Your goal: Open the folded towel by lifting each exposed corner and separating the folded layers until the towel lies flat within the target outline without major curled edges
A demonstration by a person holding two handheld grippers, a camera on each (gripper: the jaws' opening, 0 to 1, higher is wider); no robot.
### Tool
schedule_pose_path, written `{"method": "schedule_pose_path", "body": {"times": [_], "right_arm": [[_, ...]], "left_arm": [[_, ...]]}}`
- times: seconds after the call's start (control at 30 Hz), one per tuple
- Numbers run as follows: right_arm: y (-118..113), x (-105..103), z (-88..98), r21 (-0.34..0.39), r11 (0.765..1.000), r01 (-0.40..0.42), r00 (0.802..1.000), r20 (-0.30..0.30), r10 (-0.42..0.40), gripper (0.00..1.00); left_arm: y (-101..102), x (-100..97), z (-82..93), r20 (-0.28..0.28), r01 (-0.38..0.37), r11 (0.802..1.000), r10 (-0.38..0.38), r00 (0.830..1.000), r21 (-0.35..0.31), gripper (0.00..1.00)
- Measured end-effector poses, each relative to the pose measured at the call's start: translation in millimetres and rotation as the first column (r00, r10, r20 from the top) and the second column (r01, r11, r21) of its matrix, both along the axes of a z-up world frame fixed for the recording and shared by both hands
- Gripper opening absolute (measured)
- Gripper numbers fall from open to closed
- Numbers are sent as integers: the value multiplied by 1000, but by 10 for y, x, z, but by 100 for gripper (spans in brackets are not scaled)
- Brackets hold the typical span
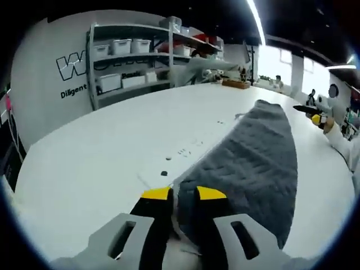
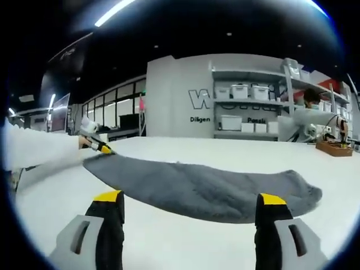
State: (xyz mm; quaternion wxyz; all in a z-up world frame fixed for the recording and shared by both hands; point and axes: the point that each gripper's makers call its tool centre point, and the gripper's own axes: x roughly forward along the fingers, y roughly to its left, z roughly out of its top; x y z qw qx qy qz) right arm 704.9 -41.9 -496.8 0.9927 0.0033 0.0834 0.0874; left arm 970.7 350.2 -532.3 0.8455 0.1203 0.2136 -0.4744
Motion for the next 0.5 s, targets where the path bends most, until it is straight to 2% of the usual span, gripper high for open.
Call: {"method": "schedule_pose_path", "body": {"times": [0.03, 0.23, 0.37, 0.5], "right_arm": [[-1, 0, -2, 1, 1000, 0, 1000, -1, 0, 97], [17, 0, -6, 3, 1000, -6, 1000, -2, 6, 97], [27, 1, -16, 8, 1000, -8, 1000, -5, 9, 96], [14, 0, -16, 4, 1000, -4, 1000, -5, 4, 96]], "left_arm": [[-19, -34, 12, 3, 19, 1000, -19, 1000, -7, 3], [-119, -230, 85, 19, 71, 997, -71, 997, -23, 2], [-200, -429, 114, 26, 131, 991, -130, 991, -14, 2], [-275, -729, 162, 39, 197, 980, -195, 980, -26, 2]]}}
